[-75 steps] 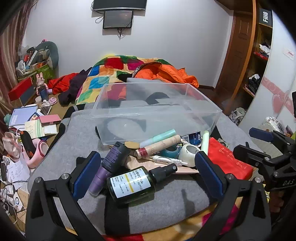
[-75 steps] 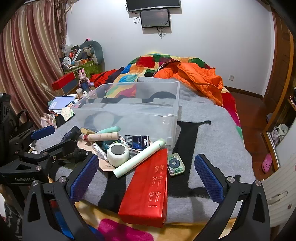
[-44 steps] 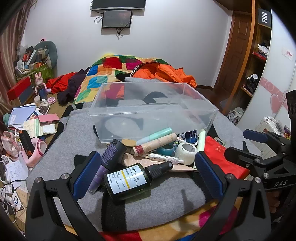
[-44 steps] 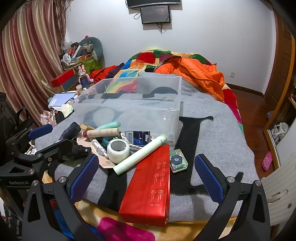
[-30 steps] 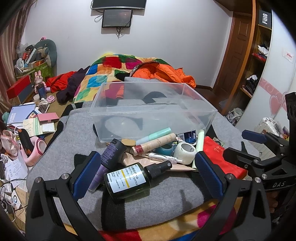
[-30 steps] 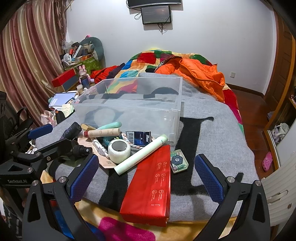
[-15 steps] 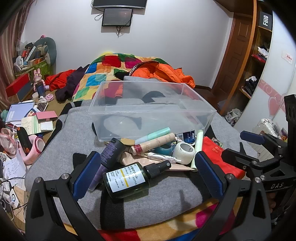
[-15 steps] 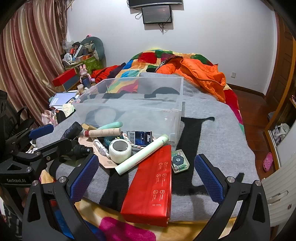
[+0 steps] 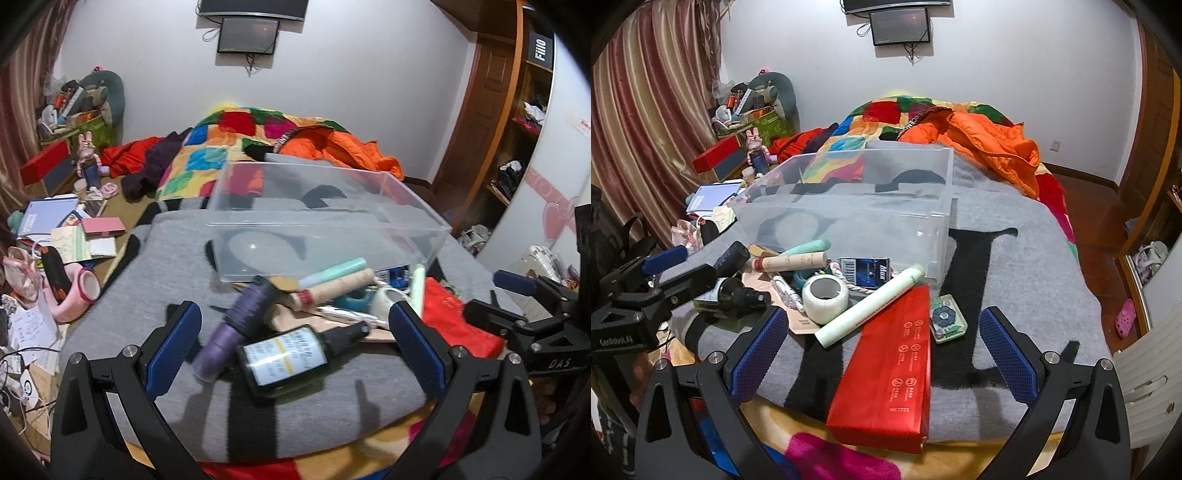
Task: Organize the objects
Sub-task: 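Grasp the green dropper bottle with left tool while right tool grasps the red box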
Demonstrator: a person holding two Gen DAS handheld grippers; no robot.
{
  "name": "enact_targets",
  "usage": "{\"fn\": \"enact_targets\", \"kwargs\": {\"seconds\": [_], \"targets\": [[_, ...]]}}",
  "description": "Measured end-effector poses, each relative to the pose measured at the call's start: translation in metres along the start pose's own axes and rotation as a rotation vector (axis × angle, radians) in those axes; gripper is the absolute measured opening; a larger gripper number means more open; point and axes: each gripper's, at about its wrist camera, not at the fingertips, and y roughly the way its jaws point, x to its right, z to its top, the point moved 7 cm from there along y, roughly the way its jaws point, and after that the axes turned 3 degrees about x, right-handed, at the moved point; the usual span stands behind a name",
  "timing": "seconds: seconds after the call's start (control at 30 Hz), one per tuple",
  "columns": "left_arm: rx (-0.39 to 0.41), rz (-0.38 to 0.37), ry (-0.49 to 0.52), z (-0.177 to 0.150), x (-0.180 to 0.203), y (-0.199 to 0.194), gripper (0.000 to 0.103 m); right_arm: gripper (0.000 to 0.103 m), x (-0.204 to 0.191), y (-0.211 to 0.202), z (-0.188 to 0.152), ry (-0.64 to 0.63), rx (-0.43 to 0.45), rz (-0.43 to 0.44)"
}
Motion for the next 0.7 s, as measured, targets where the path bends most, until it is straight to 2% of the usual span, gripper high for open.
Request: {"fn": "enact_targets", "kwargs": {"seconds": [0.1,0.2,0.3,0.37,0.4,0.43,0.6,0.7], "targets": [[-0.016,0.014,-0.017,-0.005,-0.011,0.005,0.103,0.103,0.005,0.005,-0.006,0.009,-0.021,-0.009],[-0.045,-0.007,-0.048,-0.013,-0.014,0.01,0.103,0.103,0.01,0.011,-0.015,0.028,-0.05,-0.008],[-0.049,0.011,-0.04,-0.019,-0.013,0.011,0.102,0.103,0.016,0.017,-0.024,0.049,-0.082,-0.01],[-0.056,0.022,-0.035,-0.021,-0.012,0.012,0.093,0.103,0.017,0.02,-0.03,0.061,-0.097,-0.008],[-0.065,0.015,-0.035,-0.023,-0.011,0.013,0.086,0.103,0.018,0.02,-0.032,0.064,-0.102,-0.004],[-0.08,-0.003,-0.04,-0.024,-0.009,0.014,0.084,0.102,0.017,0.02,-0.034,0.063,-0.105,-0.002],[-0.089,-0.022,-0.036,-0.029,0.001,0.014,0.081,0.1,0.009,0.02,-0.039,0.027,-0.107,0.004],[-0.11,-0.03,-0.037,-0.033,0.003,0.018,0.076,0.088,0.002,0.021,-0.043,-0.007,-0.11,-0.006]]}}
